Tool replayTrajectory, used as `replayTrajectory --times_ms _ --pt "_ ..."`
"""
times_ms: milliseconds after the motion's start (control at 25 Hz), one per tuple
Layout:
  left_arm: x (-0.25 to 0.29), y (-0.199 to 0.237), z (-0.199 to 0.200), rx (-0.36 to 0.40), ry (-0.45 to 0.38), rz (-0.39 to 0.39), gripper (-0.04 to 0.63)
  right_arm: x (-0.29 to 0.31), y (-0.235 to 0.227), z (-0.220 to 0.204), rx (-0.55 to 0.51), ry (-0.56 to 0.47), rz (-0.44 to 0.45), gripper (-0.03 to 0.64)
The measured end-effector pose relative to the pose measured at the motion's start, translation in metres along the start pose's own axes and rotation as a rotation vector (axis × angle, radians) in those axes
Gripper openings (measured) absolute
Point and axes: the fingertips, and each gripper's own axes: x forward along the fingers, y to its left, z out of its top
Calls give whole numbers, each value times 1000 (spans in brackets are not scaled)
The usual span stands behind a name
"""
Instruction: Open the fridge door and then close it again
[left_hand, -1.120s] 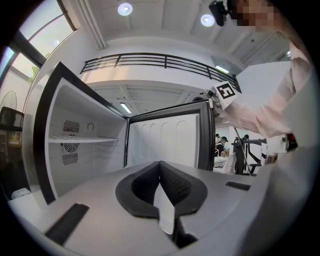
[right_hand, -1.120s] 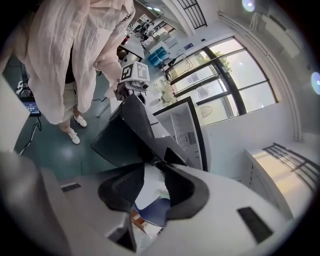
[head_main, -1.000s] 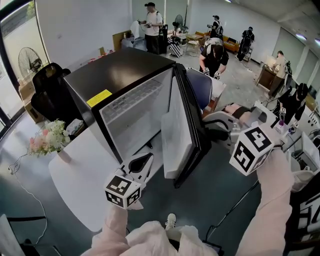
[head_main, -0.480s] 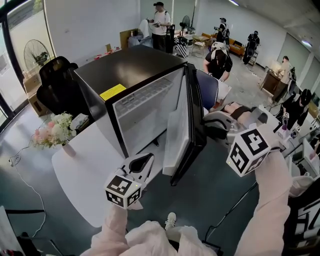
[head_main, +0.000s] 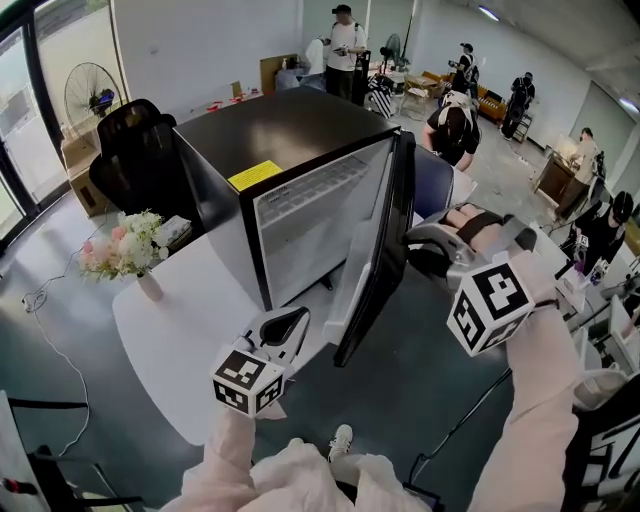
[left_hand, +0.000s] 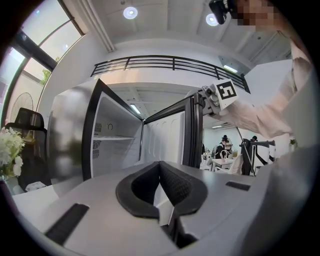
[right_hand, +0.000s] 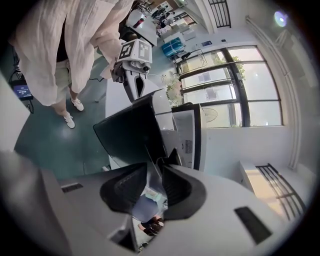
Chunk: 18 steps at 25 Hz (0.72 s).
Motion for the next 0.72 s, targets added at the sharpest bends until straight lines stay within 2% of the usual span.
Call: replayTrajectory --times_ms 720 --pt "-33 36 1 -25 -9 133 11 35 -38 39 -94 -75 -39 98"
